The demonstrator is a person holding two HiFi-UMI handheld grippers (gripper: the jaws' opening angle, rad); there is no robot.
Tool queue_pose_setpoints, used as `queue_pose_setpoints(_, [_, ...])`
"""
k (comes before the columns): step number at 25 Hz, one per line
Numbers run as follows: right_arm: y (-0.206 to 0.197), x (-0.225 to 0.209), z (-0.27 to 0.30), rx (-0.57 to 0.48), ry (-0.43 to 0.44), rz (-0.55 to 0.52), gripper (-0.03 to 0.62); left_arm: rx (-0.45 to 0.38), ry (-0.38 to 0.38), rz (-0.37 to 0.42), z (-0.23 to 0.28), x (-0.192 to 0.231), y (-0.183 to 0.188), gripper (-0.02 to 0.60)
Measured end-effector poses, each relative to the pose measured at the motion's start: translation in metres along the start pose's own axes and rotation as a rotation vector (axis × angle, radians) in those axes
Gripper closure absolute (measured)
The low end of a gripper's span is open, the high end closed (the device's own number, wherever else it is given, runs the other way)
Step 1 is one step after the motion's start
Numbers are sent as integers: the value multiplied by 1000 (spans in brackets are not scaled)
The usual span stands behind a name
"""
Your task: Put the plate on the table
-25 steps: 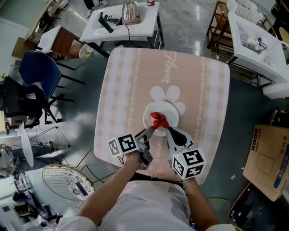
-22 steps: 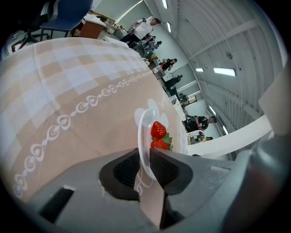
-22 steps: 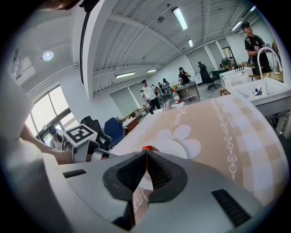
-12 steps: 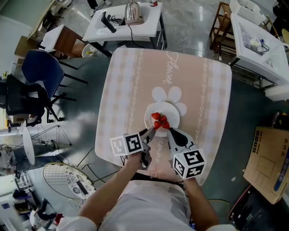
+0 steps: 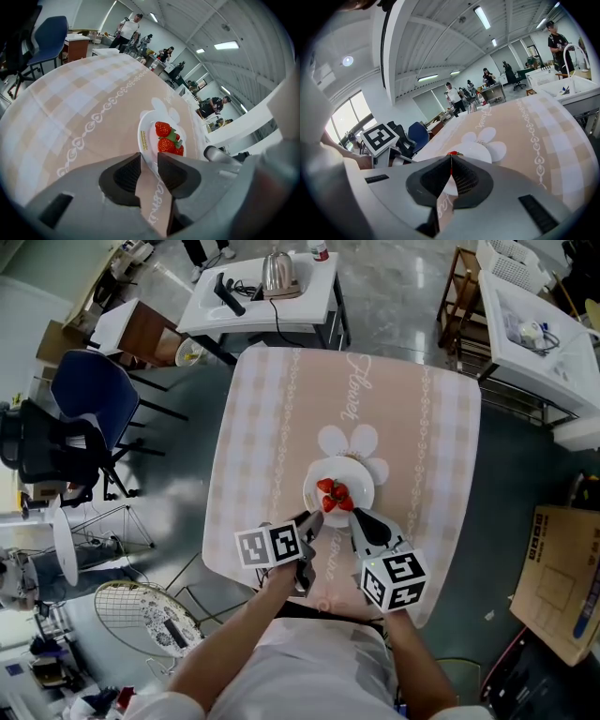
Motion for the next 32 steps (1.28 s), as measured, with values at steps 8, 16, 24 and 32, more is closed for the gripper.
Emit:
queue_pose_setpoints(8, [7, 8, -1, -21, -31, -10, 589, -9, -26, 42, -6, 2, 7, 477])
queue_pose_setpoints(16, [10, 31, -7, -18, -61, -61, 589, -60, -83, 156, -25, -1, 8, 477])
queue_pose_setpoints(24, [0, 60, -25, -23, -96, -74, 589, -109, -197, 250, -51, -6, -3, 480])
queue_pose_setpoints(32, [-5, 91, -41, -31, -118, -116, 589, -176, -314, 410, -85, -17, -11, 553])
Point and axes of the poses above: the fingertips, and each gripper's own axes: z forward along the fingers, x to its left, y out of its top, the point moved 10 cm from there along -z, backward along the fingers, and after that the axes turned 10 degrees about -x, right-handed, at the moved point
